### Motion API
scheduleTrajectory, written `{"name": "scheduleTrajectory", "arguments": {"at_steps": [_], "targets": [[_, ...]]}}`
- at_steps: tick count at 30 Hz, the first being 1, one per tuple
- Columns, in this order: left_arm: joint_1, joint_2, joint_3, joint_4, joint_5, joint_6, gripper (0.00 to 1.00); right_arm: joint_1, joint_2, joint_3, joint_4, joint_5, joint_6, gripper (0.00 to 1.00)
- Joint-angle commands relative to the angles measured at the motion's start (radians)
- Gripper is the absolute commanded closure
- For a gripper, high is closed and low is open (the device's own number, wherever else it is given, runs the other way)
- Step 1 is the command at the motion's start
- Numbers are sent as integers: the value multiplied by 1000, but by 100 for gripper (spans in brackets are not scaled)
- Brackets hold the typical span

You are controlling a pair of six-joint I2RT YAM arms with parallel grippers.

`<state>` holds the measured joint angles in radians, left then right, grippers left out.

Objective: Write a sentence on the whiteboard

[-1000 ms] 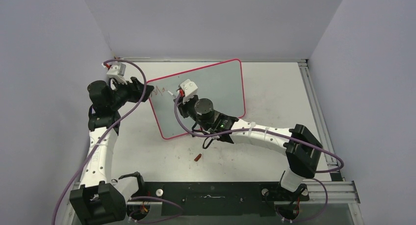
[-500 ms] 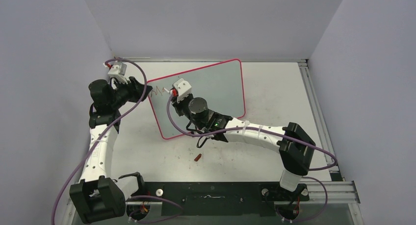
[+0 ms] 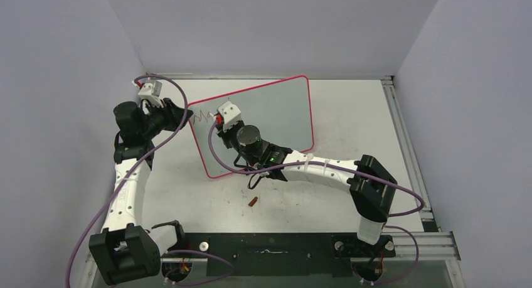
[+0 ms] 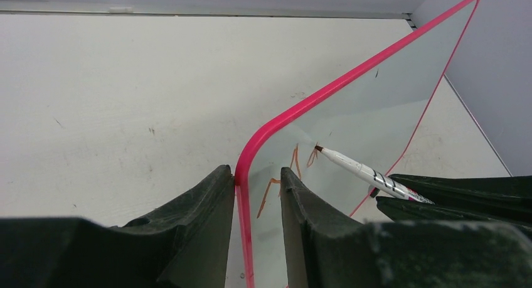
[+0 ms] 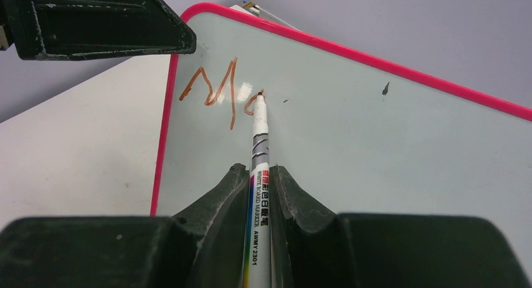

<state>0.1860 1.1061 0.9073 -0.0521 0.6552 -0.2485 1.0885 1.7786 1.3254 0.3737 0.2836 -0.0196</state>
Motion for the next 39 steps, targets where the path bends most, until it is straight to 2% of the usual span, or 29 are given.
{"name": "scheduleTrajectory", "arguments": {"at_steps": [1,15,39], "targets": [[5,-2,19,14,15,14,70,8,5,50,45,35,-14,95],[5,-4,19,13,17,14,74,11,12,26,10,42,-7,95],[4,-10,19,13,17,14,75,30,-22,-50,13,134,13,95]]}}
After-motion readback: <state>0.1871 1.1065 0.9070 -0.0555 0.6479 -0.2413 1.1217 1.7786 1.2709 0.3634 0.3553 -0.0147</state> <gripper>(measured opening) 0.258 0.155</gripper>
